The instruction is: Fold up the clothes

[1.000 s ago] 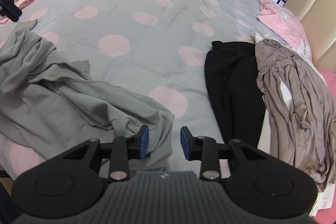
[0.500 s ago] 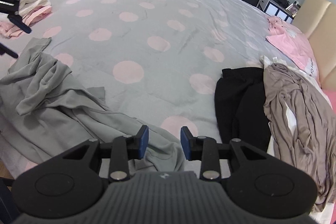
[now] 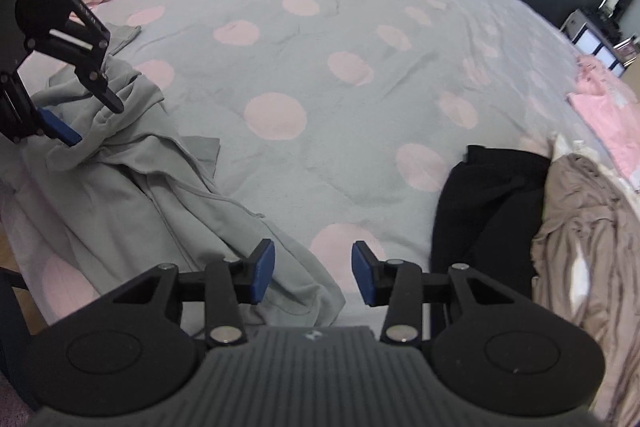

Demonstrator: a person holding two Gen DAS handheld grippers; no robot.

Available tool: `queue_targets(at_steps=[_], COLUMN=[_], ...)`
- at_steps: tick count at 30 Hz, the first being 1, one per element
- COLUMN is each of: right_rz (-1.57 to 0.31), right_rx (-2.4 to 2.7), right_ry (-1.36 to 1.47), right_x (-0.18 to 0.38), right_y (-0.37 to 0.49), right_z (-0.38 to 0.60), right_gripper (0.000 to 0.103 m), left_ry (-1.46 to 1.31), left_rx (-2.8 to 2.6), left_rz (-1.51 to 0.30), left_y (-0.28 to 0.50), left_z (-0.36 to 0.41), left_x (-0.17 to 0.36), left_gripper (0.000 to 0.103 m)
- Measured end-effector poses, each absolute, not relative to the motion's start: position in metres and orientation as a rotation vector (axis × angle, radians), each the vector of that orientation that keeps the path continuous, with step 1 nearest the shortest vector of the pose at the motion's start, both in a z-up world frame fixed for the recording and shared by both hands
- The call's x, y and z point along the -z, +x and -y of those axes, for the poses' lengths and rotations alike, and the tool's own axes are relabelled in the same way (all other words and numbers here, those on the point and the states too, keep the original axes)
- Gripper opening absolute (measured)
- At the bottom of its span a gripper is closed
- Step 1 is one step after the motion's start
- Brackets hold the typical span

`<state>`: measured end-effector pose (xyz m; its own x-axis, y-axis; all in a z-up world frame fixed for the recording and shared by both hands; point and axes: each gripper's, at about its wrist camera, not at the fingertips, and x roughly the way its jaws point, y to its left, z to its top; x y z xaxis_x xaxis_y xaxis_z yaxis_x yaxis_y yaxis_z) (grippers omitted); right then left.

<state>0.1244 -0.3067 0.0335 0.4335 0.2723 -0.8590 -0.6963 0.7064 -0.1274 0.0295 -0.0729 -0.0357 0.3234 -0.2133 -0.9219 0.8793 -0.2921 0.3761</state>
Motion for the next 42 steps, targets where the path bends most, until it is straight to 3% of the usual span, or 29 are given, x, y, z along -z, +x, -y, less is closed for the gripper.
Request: queue_targets(at_steps=[4,8,13,20,24,26,28,30,33,40,42], right_rz=[-1.014,-1.121,-1.162,-1.156,-1.147,-1.142,-1.131,-1.115,-1.085,-1.039,-1.028], right_rx=[-0.709,-0.739,-0.767,-0.766,-0.764,-0.762,-0.756,-0.75,-0.749,-0.853,-0.86], right_ry=[-0.462,-0.382,-0.385,-0.384,-0.353,-0.338,-0.336,-0.342,-0.346,-0.268,-0.252], right_x=[-0.015,0.002,0.005,0.001,0.0,0.001,0.0,-0.002,-0.008,-0.034,-0.037], right_y=[0.146,0.163,0.159,0.153,0.149,0.147,0.144,0.14,0.134,0.108,0.101], right_z=[0.308,0.311,0.31,0.316,0.324,0.326,0.327,0.326,0.324,0.326,0.326], right_gripper=[0.047,0.057,0.057,0.057,0.056,0.054,0.041,0.022,0.014,0.016,0.029], left_ry=[1.468,1.455,1.462,1.45,1.339,1.244,1.135,1.024,0.839,0.426,0.398], left_rx=[1.264,1.313,1.367,1.35,1.258,1.197,1.121,1.032,0.861,0.514,0.476], left_rz=[-0.678,-0.7,-0.723,-0.824,-0.851,-0.871,-0.886,-0.896,-0.905,-0.932,-0.944], left_y=[0.039,0.047,0.053,0.056,0.06,0.064,0.069,0.075,0.082,0.089,0.086], left_z=[0.074,0.071,0.074,0.08,0.066,0.055,0.04,0.022,-0.009,-0.093,-0.107], left_x=[0.041,0.043,0.05,0.051,0.035,0.021,0.006,-0.01,-0.034,-0.07,-0.069], left_gripper=[0.046,0.046,0.045,0.015,0.012,0.012,0.011,0.011,0.01,0.009,0.009])
